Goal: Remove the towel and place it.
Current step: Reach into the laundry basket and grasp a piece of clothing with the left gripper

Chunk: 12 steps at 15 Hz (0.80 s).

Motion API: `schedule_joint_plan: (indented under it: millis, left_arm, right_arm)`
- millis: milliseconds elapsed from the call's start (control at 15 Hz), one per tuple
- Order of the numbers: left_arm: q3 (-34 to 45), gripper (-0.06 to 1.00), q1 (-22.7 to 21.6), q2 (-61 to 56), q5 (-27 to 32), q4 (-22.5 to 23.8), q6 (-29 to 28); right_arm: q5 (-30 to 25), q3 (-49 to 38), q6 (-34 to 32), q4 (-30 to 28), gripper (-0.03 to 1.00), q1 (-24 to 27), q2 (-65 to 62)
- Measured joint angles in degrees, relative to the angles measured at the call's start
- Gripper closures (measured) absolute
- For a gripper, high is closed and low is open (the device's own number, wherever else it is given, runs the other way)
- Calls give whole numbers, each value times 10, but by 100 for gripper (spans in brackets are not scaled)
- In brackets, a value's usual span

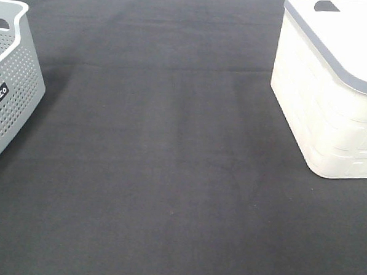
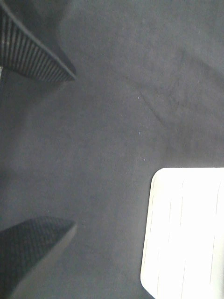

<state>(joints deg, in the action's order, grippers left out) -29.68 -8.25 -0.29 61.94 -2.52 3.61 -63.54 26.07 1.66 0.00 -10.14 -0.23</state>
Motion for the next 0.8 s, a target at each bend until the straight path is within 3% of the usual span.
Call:
schedule_joint_plan:
  millis: [800]
  left_arm:
    - [0, -4, 0, 0, 0, 0, 0]
  right_arm:
    - [0, 0, 0, 0, 21, 0, 0]
